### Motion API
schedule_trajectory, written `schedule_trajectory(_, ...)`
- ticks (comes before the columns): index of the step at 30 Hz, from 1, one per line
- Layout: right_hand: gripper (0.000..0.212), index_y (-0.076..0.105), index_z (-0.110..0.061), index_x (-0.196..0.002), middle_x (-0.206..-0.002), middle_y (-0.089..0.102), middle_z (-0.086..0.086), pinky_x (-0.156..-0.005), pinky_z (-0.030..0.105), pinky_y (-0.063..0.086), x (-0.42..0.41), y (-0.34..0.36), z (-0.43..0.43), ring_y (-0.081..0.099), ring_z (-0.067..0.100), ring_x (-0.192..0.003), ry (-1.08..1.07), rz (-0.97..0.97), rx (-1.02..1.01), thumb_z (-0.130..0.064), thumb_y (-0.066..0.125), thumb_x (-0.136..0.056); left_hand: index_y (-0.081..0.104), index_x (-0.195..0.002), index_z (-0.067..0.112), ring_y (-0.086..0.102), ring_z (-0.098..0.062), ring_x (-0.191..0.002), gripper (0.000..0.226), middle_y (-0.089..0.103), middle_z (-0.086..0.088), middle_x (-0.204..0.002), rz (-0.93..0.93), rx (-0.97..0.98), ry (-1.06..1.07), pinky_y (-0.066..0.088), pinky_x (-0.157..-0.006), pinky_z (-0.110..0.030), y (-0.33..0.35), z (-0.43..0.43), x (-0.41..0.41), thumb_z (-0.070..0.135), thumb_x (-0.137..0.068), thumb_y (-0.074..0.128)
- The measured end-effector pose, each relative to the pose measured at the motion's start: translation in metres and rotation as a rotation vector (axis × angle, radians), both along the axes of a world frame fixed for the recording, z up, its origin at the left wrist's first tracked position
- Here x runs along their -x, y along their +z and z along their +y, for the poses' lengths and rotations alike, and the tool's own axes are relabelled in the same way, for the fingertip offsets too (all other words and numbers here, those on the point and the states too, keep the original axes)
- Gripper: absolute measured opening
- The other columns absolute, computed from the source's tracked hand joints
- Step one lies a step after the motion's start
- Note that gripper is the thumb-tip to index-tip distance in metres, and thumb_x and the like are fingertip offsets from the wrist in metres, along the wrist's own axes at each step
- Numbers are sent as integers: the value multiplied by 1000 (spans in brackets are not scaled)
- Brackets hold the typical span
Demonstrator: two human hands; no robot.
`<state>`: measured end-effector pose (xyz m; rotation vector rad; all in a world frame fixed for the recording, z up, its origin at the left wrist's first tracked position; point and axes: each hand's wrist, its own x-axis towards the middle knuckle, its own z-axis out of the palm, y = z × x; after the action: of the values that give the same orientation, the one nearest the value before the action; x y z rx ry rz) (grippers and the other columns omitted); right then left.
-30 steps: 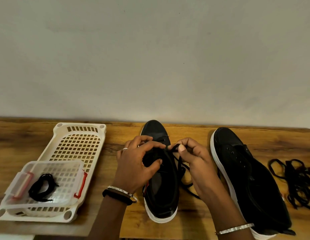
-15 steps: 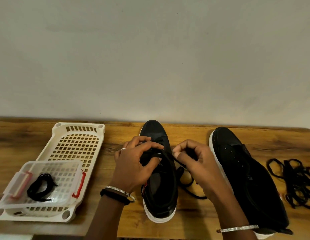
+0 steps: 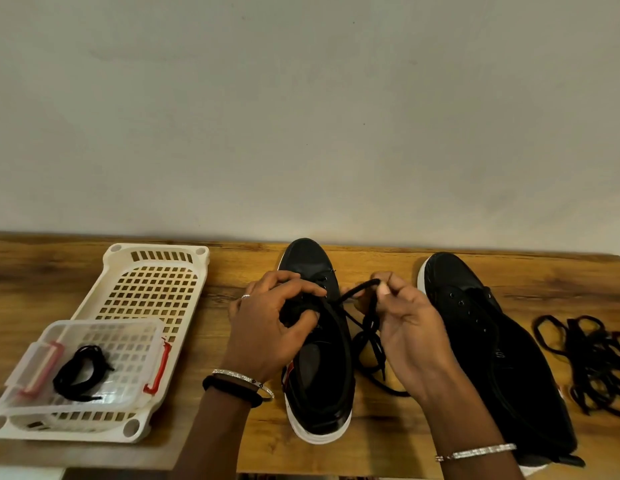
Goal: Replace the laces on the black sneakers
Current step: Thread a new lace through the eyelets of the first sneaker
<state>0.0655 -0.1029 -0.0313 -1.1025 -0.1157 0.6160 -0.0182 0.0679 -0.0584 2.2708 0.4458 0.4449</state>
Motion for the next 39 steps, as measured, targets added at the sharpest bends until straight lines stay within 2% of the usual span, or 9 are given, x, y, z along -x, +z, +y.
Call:
schedule_trajectory(3, 15, 55, -5, -100, -92, 68, 18, -93, 40, 58, -4, 5, -8, 70, 32, -94, -99, 204, -328, -4, 42, -93, 64, -104, 56, 45, -3, -118, 37, 52, 28, -121, -11, 18, 7, 38, -101, -55, 0, -1, 0, 58, -70, 49)
schedule_trajectory(6, 12, 51, -8, -94, -78, 57, 12, -81, 40, 51, -7, 5, -12, 58, 23, -65, -82, 218, -345, -6, 40, -91, 64, -103, 56, 46, -4, -119, 36, 53, 27, -120, -13, 25, 4, 38, -101, -55, 0, -1, 0, 59, -70, 50)
schedule_trajectory(9, 16, 51, -9, -90, -62, 37, 2, -61, 32, 39, -5, 1, -5, 32, 13, -50, -63, 113, -147, -3, 38, -97, 65, -103, 56, 48, -5, -119, 34, 54, 28, -118, -26, 33, 5, 39, -100, -55, -1, -1, -1, 59, -71, 52)
schedule_trajectory(14, 7, 66, -15, -93, -68, 60, -7, -65, 25, 49, 2, -4, 4, 57, 11, -64, 11, -404, 396, -8, 68, -92, 64, -102, 57, 48, -4, -120, 33, 53, 29, -118, -21, 22, 11, 40, -100, -55, -2, -1, -1, 59, -72, 51)
schedule_trajectory(17, 10, 71, -22, -88, -64, 52, -13, -58, 13, 41, 4, -9, 5, 52, 6, -63, 43, -740, 661, -12, 74, -87, 62, -103, 57, 48, -6, -119, 34, 53, 27, -119, -24, 17, 1, 42, -98, -56, -3, 0, -1, 58, -72, 50)
schedule_trajectory(23, 15, 66, -22, -80, -74, 49, -9, -63, 9, 37, -1, -10, 3, 48, -1, -74, 136, -956, 825, -13, 69, -92, 64, -104, 55, 49, -6, -116, 36, 53, 27, -119, -12, -1, 19, 42, -98, -56, -2, -1, -2, 59, -71, 49)
schedule_trajectory(26, 21, 66, -25, -81, -88, 57, -3, -69, 12, 40, -1, -14, 4, 53, 5, -81, 142, -785, 691, -13, 62, -98, 63, -104, 57, 49, -5, -116, 35, 53, 28, -119, -13, -6, 21, 41, -99, -55, -2, -2, -2, 58, -72, 49)
schedule_trajectory(33, 12, 54, -5, -88, -89, 67, 15, -89, 37, 53, -4, 7, -9, 66, 29, -92, -49, 66, -227, -13, 47, -94, 62, -103, 59, 48, -3, -119, 34, 54, 28, -119, -25, 26, 12, 39, -101, -56, -3, -1, -2, 58, -71, 49)
schedule_trajectory(39, 18, 49, -11, -87, -64, 50, 3, -67, 29, 49, -3, 2, -2, 53, 17, -61, -88, 0, 18, -25, 55, -97, 62, -103, 59, 49, -4, -119, 33, 54, 28, -118, -34, 19, 11, 41, -99, -56, -6, 0, -2, 56, -72, 51)
